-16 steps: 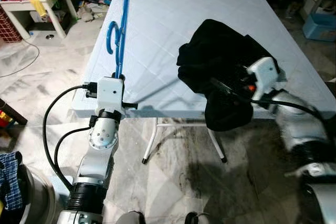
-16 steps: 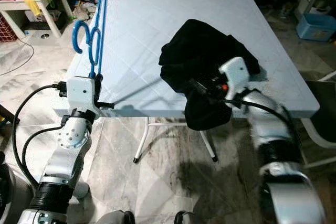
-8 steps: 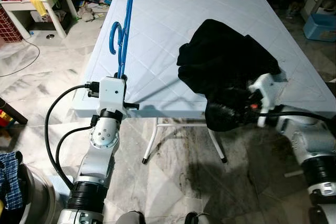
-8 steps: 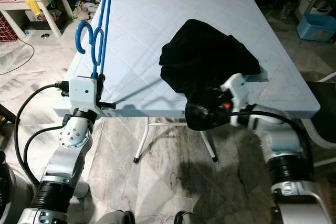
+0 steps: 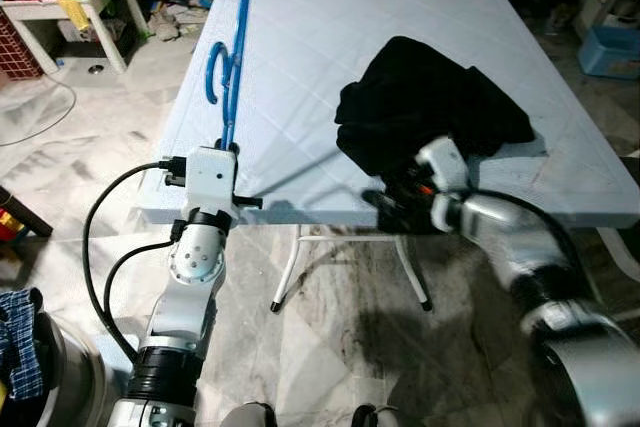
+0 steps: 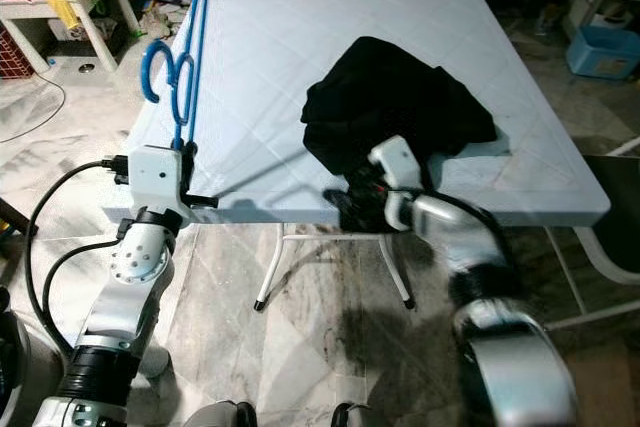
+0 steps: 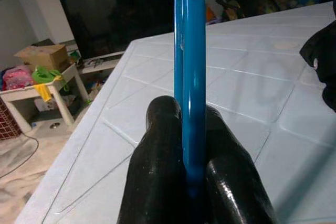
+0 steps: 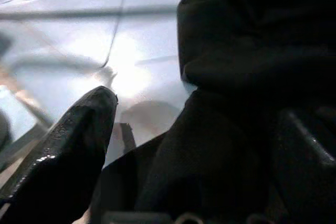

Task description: Hang hanger

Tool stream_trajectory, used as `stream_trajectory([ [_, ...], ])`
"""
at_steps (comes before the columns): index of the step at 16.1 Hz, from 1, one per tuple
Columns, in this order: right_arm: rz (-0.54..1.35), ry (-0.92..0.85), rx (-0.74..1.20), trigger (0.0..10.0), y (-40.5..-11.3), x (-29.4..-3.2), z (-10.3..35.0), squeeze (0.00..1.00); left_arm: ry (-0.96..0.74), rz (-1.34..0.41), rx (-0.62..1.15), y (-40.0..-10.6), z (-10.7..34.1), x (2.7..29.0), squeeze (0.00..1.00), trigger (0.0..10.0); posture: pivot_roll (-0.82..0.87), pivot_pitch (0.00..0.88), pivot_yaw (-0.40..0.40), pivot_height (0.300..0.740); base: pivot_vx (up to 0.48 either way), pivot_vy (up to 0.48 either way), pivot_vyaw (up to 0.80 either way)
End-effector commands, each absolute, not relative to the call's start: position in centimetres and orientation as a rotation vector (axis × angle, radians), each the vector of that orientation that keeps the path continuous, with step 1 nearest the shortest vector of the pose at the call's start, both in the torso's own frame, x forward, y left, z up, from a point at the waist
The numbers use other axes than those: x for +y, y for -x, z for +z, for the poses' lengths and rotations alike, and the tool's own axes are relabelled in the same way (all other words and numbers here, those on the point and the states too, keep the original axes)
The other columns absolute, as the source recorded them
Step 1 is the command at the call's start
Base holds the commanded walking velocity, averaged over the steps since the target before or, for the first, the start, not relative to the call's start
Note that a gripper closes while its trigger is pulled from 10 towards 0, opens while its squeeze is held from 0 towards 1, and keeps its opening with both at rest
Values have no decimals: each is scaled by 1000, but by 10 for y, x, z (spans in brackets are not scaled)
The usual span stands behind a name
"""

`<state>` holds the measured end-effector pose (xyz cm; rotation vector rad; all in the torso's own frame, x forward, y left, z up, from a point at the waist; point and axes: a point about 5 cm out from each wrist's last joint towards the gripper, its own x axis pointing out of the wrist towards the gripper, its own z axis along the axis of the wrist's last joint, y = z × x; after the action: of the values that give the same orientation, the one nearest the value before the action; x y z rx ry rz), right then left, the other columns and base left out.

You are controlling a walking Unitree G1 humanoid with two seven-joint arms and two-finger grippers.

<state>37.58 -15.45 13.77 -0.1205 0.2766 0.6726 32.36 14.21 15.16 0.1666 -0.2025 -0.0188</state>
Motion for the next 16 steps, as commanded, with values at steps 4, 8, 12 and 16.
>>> stream_trajectory([
  [4, 510, 116, 267, 10000, -393, -139, 146, 0, -171, 5, -221, -321, 156, 148, 0, 10000, 48, 126, 3, 740, 0, 0, 0],
  [8, 185, 114, 44, 10000, -416, -145, 200, 0, -176, 8, -228, -322, 159, 147, 0, 10000, 58, 125, 8, 740, 0, 0, 0],
  [12, 119, 135, -177, 10000, -420, -151, 241, 0, -173, 1, -227, -323, 157, 143, 0, 10000, 33, 115, 10, 740, 0, 0, 0],
  [16, 300, 215, -151, 10000, -406, -169, 213, 0, -155, -27, -227, -328, 157, 133, 0, 10000, -27, 106, 16, 740, 0, 0, 0],
])
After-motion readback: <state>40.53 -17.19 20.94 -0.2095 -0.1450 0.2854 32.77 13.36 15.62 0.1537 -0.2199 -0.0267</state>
